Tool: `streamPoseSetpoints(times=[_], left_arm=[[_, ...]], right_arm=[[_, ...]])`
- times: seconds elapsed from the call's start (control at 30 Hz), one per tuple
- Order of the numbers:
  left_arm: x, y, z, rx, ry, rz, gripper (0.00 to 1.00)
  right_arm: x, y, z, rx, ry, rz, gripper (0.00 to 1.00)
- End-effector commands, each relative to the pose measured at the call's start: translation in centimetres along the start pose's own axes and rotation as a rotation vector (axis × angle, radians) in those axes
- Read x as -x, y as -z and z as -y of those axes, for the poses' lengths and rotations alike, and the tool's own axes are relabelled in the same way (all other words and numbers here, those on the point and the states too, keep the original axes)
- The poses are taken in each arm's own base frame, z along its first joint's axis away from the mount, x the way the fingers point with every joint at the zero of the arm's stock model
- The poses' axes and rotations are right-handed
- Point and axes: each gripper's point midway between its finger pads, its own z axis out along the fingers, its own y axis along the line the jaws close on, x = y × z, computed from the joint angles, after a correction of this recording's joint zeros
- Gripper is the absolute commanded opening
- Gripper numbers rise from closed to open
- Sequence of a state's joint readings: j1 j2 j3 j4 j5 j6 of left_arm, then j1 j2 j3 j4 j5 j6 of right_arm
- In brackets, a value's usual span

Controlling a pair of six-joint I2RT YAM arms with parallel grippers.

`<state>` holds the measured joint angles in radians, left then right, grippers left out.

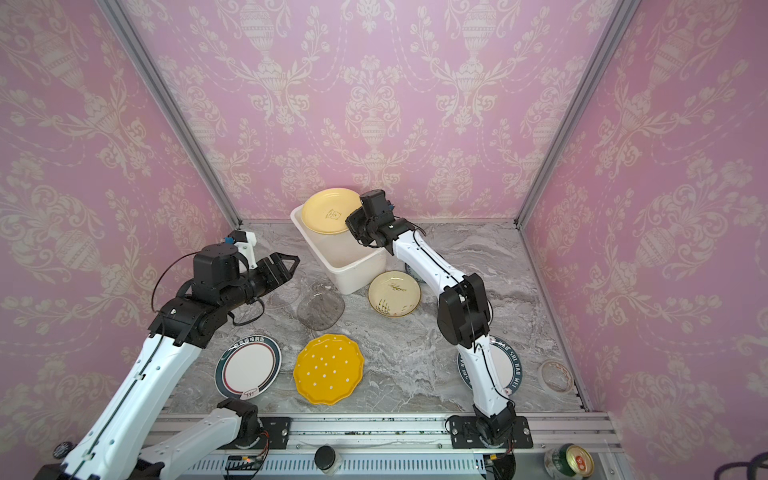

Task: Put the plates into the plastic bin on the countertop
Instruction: 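Carry the cream plate into the white bin with the right gripper while the left withdraws, then lower the cream plate into the bin and open the right gripper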

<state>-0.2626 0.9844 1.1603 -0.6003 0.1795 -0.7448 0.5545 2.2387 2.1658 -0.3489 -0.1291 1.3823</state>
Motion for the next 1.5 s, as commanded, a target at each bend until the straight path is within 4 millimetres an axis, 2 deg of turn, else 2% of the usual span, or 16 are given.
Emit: streamPoseSetpoints(times=[0.0,0.17,0.47,0.83,1.2,1.47], left_arm=[[-0.7,-0.5,-0.7,0.008,-0.012,-0.039,0.75],[-1.2,-0.7,-1.5,0.015,0.007,-0.055,0.75],[-1.7,-1.3,-2.5,0.017,0.031,-0.08,0.75],[-2.0,-1.0,-3.4,0.024,0.034,-0.104,0.75],[-3.0,-0.6,-4.3,0.03,0.055,-0.122,0.75],[-3.5,-0.9,-5.1,0.046,0.067,-0.134,0.75]], right_arm=[[1.2,-0.4,-2.6,0.075,-0.023,0.093,0.1],[1.3,-2.5,-1.4,0.037,-0.034,0.143,0.09],[0.8,-4.9,1.5,-0.052,-0.031,0.185,0.08],[-0.8,-6.1,5.4,-0.165,0.017,0.152,0.11],[-1.8,-8.4,8.6,-0.233,0.053,0.122,0.16],[-2.4,-9.5,10.7,-0.277,0.081,0.101,0.23]])
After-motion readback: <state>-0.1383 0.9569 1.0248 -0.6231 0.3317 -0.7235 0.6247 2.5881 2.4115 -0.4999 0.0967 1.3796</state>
